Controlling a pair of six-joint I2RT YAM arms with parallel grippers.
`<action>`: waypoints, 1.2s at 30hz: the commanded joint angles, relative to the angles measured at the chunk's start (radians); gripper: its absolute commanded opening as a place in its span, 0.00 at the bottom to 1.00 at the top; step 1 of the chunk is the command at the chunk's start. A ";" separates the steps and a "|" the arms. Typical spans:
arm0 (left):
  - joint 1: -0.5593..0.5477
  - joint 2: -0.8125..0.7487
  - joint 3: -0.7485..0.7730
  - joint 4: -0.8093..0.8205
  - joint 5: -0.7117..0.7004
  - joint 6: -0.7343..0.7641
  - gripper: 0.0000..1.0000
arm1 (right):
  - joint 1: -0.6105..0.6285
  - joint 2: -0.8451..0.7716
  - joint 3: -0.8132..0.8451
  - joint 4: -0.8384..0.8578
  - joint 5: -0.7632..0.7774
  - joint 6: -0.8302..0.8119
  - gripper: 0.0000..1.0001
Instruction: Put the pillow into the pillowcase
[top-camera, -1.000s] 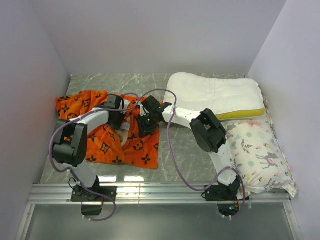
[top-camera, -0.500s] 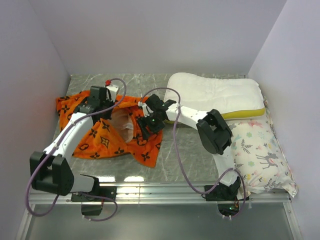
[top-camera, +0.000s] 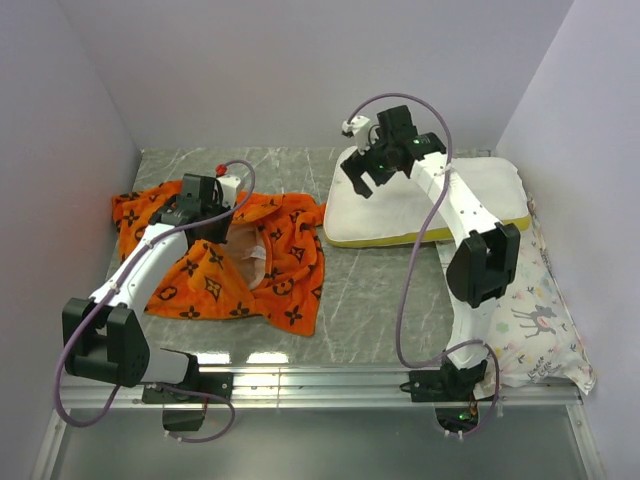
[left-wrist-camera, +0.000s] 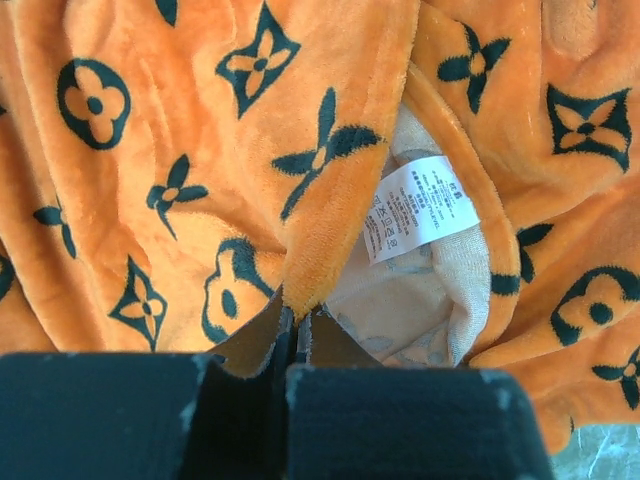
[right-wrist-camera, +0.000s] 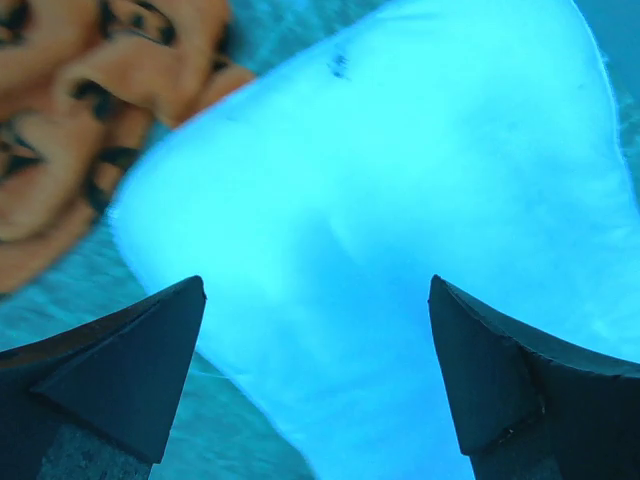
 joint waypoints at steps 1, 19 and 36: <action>0.003 0.009 0.002 0.003 0.022 -0.024 0.00 | -0.046 0.079 0.029 -0.047 0.018 -0.200 1.00; 0.004 0.017 -0.009 0.005 0.022 -0.060 0.00 | -0.192 0.506 0.202 -0.096 -0.061 -0.344 0.87; 0.029 0.076 0.071 -0.008 0.065 -0.127 0.00 | -0.238 -0.016 0.028 -0.162 -0.295 -0.367 0.00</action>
